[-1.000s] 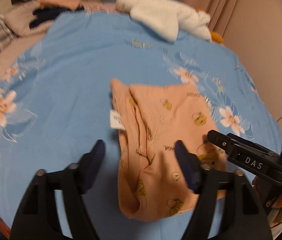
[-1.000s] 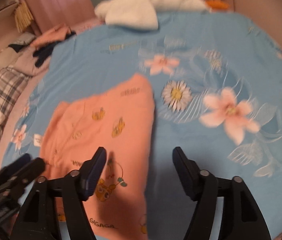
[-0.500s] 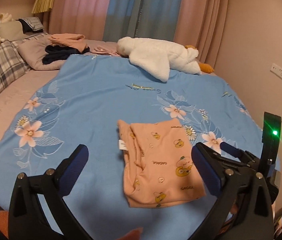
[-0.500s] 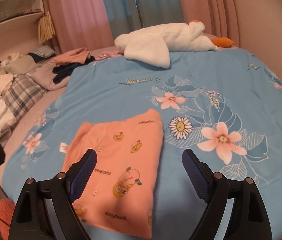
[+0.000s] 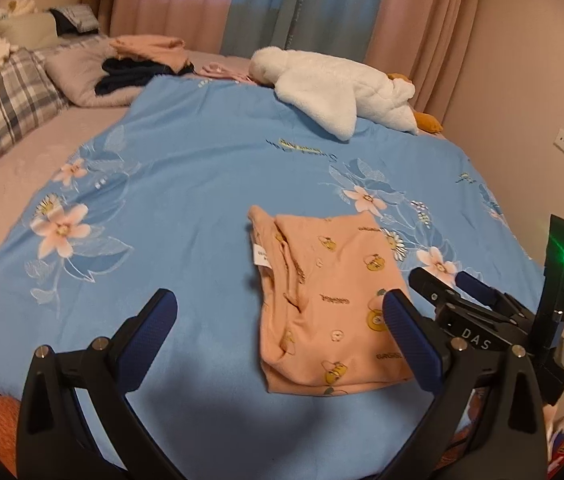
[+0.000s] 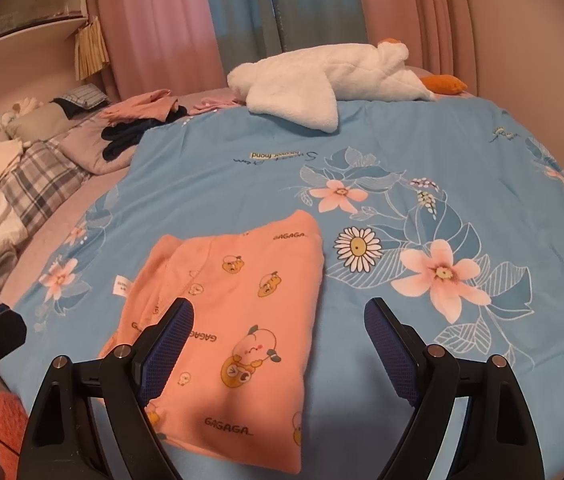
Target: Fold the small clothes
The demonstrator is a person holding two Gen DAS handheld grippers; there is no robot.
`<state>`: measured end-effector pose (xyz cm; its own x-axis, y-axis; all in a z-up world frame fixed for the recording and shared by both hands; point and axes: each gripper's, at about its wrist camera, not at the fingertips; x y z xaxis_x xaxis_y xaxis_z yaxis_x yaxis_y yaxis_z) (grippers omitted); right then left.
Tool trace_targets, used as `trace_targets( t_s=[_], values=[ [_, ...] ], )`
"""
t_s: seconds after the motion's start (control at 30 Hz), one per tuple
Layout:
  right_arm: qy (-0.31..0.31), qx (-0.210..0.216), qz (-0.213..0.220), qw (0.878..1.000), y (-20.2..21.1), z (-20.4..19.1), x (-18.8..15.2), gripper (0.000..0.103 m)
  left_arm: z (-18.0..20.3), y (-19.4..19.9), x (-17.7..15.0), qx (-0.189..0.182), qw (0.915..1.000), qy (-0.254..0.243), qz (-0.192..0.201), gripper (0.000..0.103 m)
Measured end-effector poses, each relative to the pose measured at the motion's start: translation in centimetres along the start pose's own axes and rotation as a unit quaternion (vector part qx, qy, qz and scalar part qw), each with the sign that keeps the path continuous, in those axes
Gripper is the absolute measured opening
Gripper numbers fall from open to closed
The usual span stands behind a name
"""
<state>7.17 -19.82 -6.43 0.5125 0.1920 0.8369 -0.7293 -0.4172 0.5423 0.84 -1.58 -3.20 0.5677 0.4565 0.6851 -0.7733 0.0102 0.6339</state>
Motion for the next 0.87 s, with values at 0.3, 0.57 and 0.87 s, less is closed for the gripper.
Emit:
trace_targets(
  t_s=[0.3,0.57,0.87],
  values=[
    [0.002,-0.008,0.0,1.0,0.04,0.06,-0.04,0.087,-0.16,-0.17,-0.04,-0.006,0.9999,0.008,-0.01,0.102],
    [0.01,-0.022,-0.002,1.0,0.11,0.05,-0.03,0.087,0.09,-0.26,-0.38,-0.005,0.9999,0.002,-0.013,0.102],
    [0.009,-0.026,-0.007,1.0,-0.03,-0.12,-0.01,0.087,0.1,-0.27,-0.48,-0.006,0.9999,0.002,-0.016,0.102]
  ],
)
Point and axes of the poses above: each gripper's, at about its wrist camera, not at the fingertips, and y roughly against the way its jaws point, z to its right, x to its top, and after that the axes turned 13 degrees about y, right-handed
